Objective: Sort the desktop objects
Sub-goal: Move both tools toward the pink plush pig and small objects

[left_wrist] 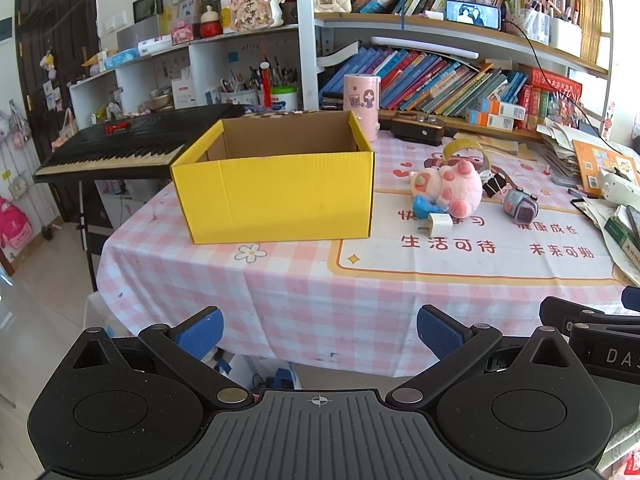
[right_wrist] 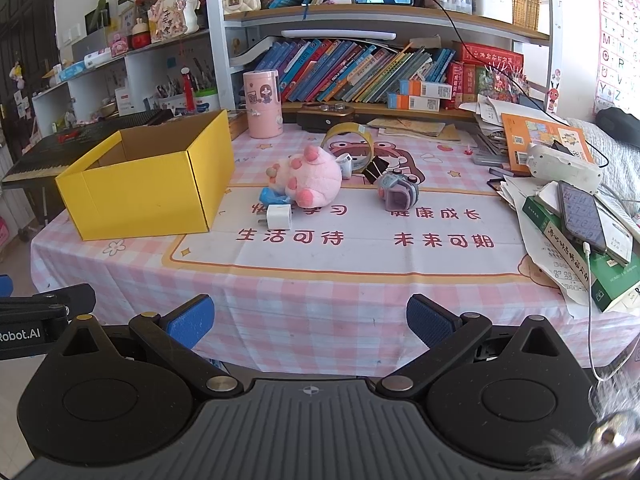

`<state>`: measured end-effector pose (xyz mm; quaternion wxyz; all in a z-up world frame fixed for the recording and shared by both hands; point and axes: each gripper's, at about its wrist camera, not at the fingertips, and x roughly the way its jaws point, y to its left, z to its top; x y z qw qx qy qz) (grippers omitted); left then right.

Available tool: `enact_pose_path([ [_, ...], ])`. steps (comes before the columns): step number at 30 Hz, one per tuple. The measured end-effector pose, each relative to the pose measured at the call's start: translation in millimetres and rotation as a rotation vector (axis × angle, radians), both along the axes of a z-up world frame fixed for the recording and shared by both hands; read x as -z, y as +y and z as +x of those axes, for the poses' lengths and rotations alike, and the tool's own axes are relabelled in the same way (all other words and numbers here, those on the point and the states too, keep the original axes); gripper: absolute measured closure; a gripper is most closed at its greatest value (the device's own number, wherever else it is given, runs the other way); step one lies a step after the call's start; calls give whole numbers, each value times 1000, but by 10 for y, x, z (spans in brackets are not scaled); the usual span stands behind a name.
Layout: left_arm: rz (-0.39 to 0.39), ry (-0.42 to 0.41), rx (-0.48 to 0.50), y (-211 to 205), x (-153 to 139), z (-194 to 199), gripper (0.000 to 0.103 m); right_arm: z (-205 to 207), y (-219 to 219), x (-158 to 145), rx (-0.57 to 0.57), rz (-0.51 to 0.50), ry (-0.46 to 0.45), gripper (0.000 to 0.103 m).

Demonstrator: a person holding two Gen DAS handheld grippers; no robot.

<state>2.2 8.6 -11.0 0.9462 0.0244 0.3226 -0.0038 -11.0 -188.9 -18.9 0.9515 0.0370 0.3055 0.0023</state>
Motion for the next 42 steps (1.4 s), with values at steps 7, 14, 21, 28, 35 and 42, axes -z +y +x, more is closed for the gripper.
enact_pose_path([
  [7, -1, 4, 0, 20, 0, 9, 0, 6, 1, 7, 1, 0, 1, 0],
  [14, -4, 17, 2, 44, 19, 57, 0, 29, 46, 28, 9, -5, 12, 0],
  [21, -11, 25, 3, 48, 24, 99, 0, 65, 60, 18, 13, -9, 18, 0],
  [28, -10, 38, -2, 66, 49, 145, 0, 109, 48, 36, 22, -7, 32, 0],
  [35, -8, 41, 4, 53, 51, 181, 0, 135, 40, 40, 24, -6, 34, 0],
  [42, 0, 33, 6, 13, 34, 250, 0, 189, -14, 38, 32, 3, 29, 0],
])
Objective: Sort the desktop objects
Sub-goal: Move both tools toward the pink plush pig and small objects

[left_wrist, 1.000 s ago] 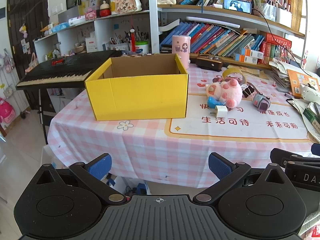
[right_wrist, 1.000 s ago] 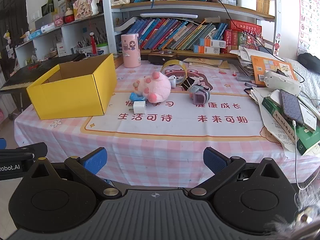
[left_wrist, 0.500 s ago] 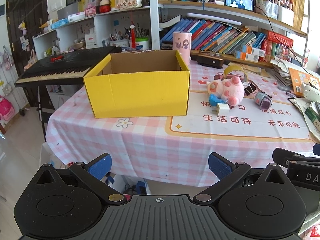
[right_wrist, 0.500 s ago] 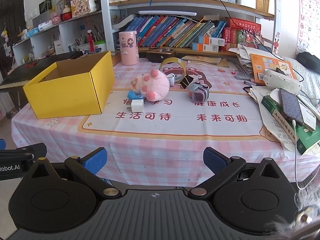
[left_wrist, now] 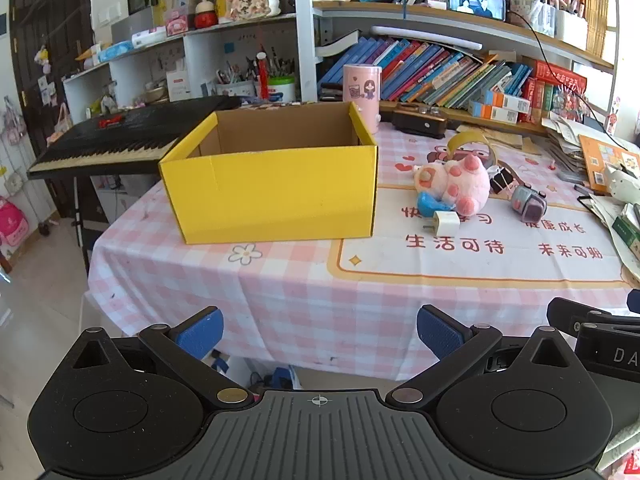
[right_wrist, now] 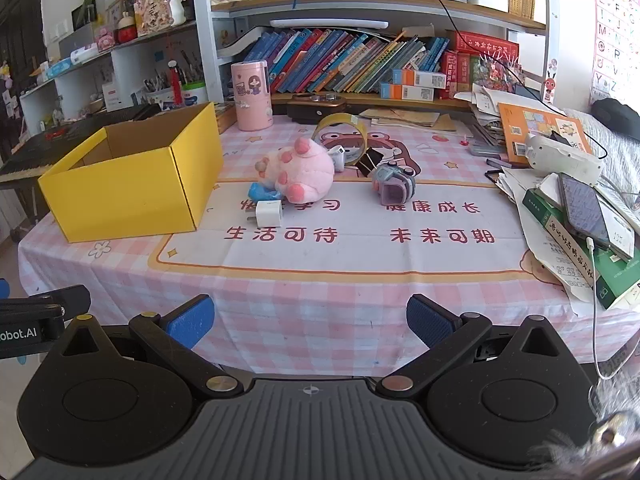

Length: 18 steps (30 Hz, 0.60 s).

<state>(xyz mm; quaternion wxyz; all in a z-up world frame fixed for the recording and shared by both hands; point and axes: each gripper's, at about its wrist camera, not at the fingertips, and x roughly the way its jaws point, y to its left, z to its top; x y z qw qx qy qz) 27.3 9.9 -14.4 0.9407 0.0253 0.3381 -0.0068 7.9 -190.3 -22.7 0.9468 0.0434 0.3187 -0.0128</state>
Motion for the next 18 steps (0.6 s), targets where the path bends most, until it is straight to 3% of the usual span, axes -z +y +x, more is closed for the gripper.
enact_pose_path([
  [18, 24, -3, 34, -351, -2, 379, 0, 390, -311, 17, 32, 9, -16, 0],
])
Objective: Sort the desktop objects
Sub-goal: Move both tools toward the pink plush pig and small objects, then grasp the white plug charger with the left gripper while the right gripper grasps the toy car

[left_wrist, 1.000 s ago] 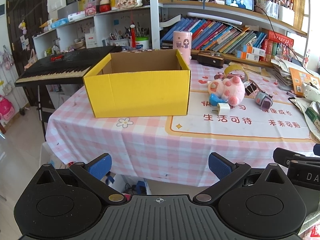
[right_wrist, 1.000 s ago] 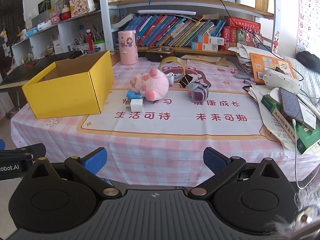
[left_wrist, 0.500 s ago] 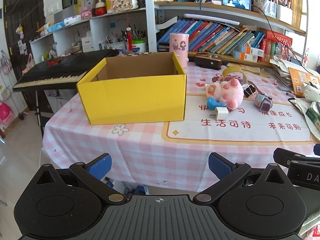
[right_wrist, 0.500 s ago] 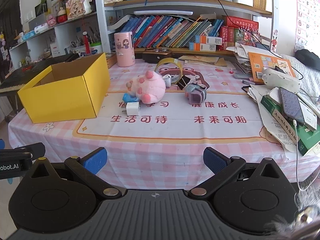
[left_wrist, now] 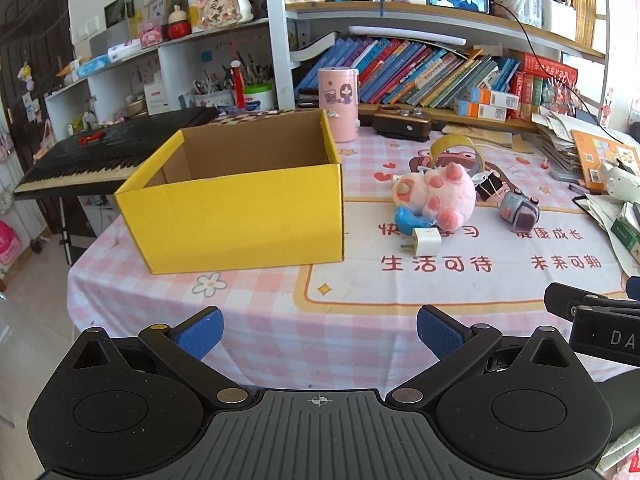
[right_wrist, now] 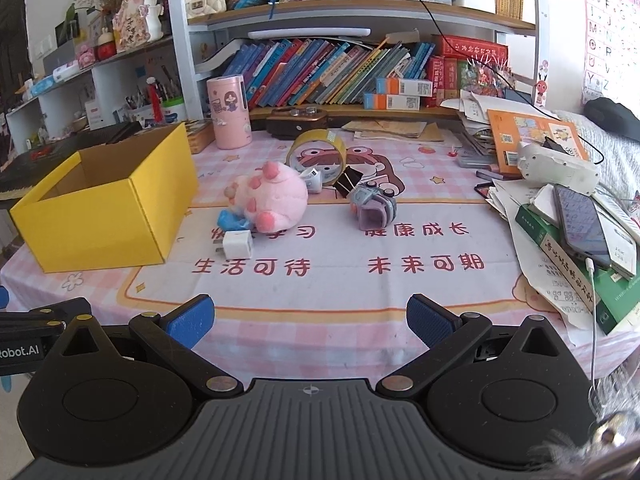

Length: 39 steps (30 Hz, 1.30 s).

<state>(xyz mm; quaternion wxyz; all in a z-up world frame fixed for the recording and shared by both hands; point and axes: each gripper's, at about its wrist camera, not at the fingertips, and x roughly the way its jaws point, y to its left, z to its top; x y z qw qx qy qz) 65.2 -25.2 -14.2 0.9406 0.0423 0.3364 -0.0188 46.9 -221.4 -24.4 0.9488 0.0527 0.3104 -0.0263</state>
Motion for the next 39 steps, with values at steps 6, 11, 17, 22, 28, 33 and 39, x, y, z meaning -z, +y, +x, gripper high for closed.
enact_pose_path([
  [6, 0, 21, 5, -121, 33, 192, 0, 224, -145, 42, 10, 0, 28, 0],
  [11, -2, 39, 25, -271, 59, 356, 0, 402, -278, 62, 6, 19, 42, 0],
  [17, -17, 55, 22, -437, 73, 536, 0, 626, -448, 64, -5, 5, 54, 0],
  [22, -29, 70, 18, -596, 88, 674, 0, 824, -603, 68, -21, -12, 64, 0],
  [28, -37, 105, 16, -817, 145, 822, 0, 1030, -796, 109, -54, -20, 73, 0],
  [33, -38, 123, -7, -993, 197, 929, 0, 1197, -953, 150, -91, -27, 84, 1],
  [39, -36, 151, -48, -1139, 272, 1050, 0, 1417, -1064, 225, -150, -45, 100, 15],
])
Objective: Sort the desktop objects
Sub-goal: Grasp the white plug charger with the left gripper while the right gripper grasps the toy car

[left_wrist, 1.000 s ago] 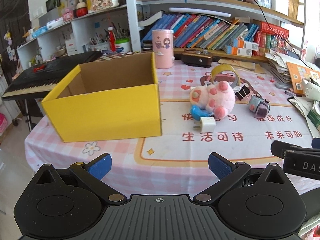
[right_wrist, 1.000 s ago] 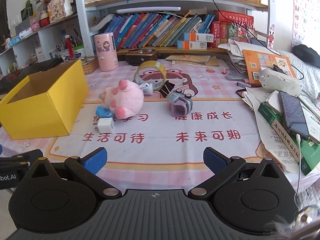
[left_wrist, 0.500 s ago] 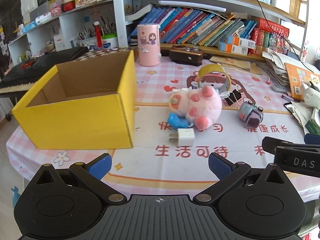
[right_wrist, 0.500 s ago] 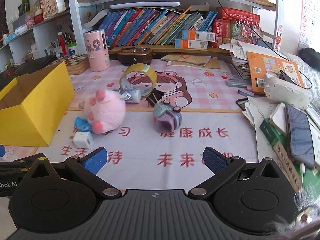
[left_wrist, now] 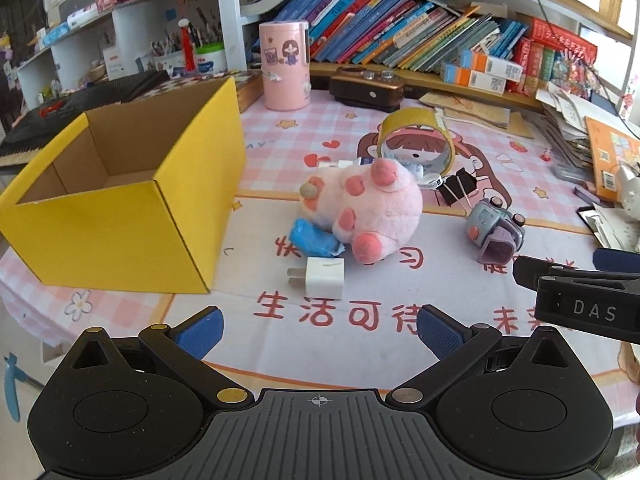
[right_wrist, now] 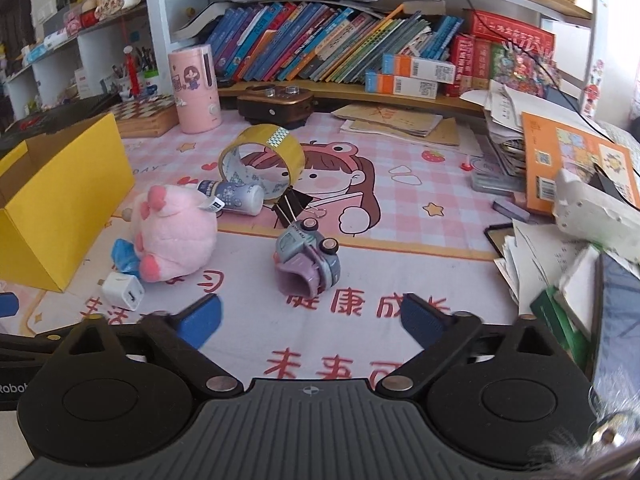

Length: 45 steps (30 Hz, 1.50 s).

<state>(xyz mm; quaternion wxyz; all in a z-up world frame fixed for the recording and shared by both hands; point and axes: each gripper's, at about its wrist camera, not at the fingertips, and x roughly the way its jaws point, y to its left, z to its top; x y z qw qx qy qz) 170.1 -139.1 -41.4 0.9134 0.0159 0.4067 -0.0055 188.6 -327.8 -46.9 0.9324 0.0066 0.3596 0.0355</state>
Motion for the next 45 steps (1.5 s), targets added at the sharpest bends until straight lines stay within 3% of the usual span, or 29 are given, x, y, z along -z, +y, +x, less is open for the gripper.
enact_pose_path([
  [9, 5, 8, -58, -119, 102, 202, 5, 327, -82, 101, -87, -6, 14, 31],
  [16, 22, 23, -85, -114, 257, 410, 16, 516, -90, 201, -126, -16, 42, 31],
  [27, 29, 48, -71, -69, 477, 660, 38, 779, -10, 315, -198, -43, 64, 32],
  [32, -9, 36, -46, -53, 467, 676, 59, 871, 34, 382, -221, -68, 86, 37],
  [39, -41, 44, -45, -8, 423, 661, 60, 897, 72, 437, -253, -85, 104, 55],
  [45, -62, 14, -41, 12, 297, 582, 60, 867, 61, 359, -269, -43, 97, 56],
])
